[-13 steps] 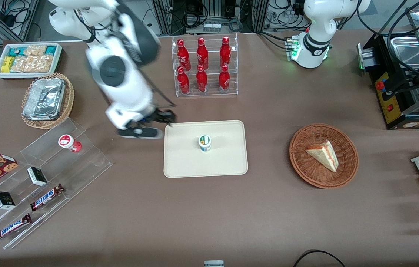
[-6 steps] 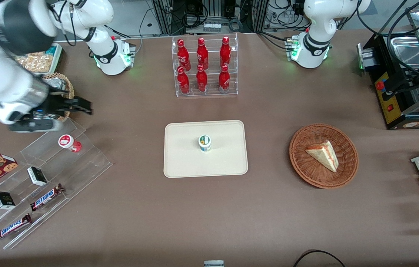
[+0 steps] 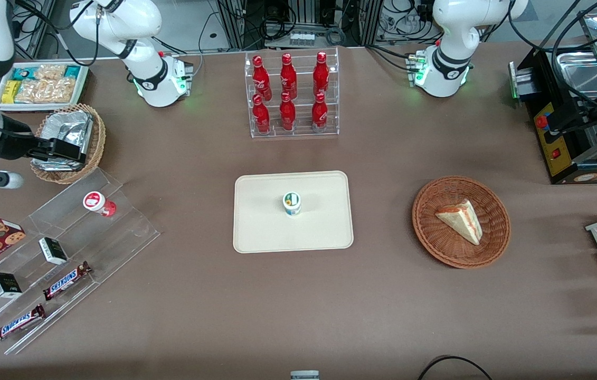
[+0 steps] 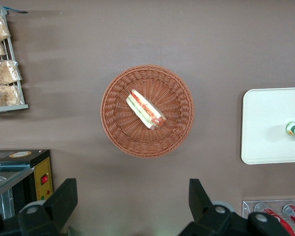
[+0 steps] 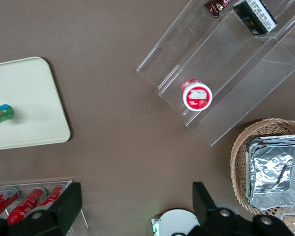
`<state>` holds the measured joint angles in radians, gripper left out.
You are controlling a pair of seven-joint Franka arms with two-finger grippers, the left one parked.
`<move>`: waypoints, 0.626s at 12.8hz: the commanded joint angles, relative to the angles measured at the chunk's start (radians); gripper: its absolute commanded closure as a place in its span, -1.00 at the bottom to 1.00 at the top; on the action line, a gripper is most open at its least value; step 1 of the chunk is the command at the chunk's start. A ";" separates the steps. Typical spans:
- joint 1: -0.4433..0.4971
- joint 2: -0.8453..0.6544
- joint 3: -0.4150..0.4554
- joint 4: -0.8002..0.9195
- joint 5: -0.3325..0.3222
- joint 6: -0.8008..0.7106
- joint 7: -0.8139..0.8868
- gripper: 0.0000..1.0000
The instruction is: Place green gum on tray
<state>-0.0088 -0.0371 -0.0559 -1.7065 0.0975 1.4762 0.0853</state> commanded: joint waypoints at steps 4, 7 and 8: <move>0.001 0.009 -0.027 0.042 -0.029 -0.027 -0.045 -1.00; 0.006 0.016 -0.025 0.059 -0.051 -0.025 -0.038 -1.00; 0.007 0.014 -0.024 0.059 -0.067 -0.025 -0.038 -1.00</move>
<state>-0.0068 -0.0361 -0.0794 -1.6810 0.0617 1.4745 0.0539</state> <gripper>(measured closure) 0.000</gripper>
